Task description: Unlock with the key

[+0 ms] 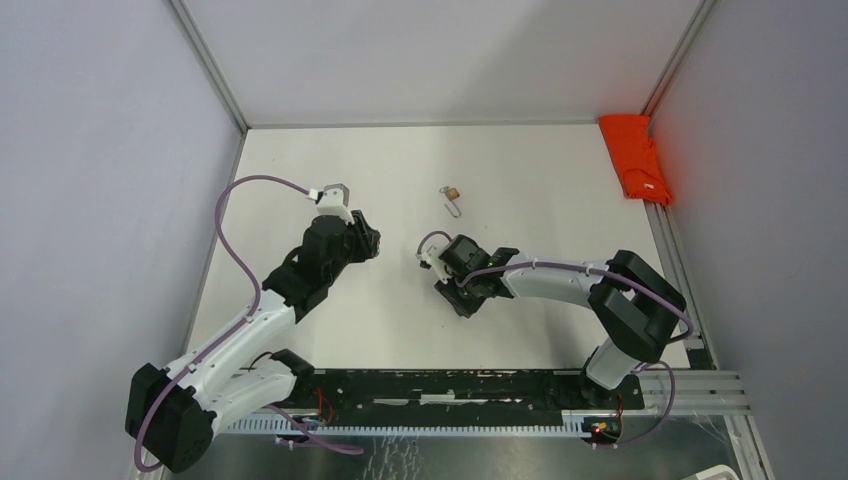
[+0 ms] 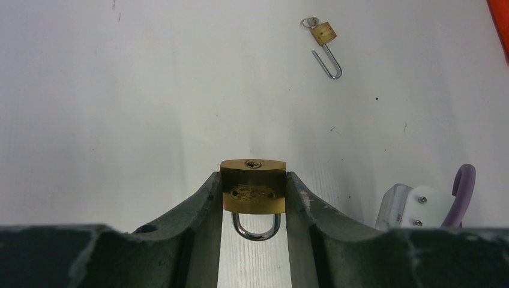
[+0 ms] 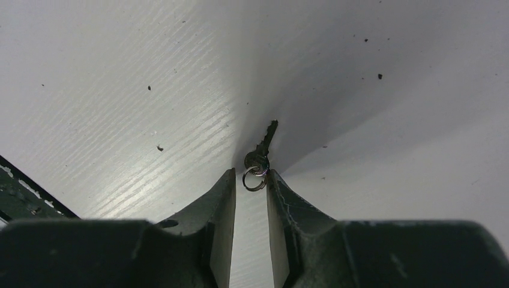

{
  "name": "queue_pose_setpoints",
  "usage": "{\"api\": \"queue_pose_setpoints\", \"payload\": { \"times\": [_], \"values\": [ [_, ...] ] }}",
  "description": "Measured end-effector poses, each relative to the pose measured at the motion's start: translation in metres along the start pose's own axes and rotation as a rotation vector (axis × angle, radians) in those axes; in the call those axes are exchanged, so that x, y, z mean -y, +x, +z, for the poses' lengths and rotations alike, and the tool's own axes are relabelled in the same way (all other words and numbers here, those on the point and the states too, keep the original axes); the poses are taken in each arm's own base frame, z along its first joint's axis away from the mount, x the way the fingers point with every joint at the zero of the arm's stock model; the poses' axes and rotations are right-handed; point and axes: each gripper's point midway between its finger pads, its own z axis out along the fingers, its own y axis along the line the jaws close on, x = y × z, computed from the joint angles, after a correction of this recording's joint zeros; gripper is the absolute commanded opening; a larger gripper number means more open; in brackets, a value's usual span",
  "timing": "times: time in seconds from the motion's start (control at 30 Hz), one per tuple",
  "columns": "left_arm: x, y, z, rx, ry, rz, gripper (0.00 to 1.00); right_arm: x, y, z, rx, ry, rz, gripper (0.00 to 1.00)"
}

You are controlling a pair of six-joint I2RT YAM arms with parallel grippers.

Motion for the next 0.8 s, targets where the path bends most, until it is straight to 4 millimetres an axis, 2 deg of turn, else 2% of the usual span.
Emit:
{"api": "queue_pose_setpoints", "payload": {
  "times": [0.37,0.47,0.53,0.6,0.8],
  "values": [
    [0.000,0.000,0.000,0.000,0.000,0.000,0.02,-0.005,-0.011,0.007,0.023,-0.027,0.025,0.24],
    [0.000,0.000,0.000,0.000,0.001,0.000,0.02,-0.006,-0.014,0.009,0.028,-0.030,0.028,0.14],
    [0.000,0.000,0.000,0.000,0.001,0.000,0.02,-0.006,-0.016,0.009,0.031,-0.031,0.031,0.04],
    [0.000,0.000,0.000,0.001,0.002,-0.001,0.02,-0.006,-0.020,0.008,0.040,-0.030,0.030,0.00],
    [0.002,-0.002,0.000,0.009,0.008,-0.003,0.02,-0.003,-0.021,0.012,0.038,-0.011,0.034,0.00]
  ]
}}
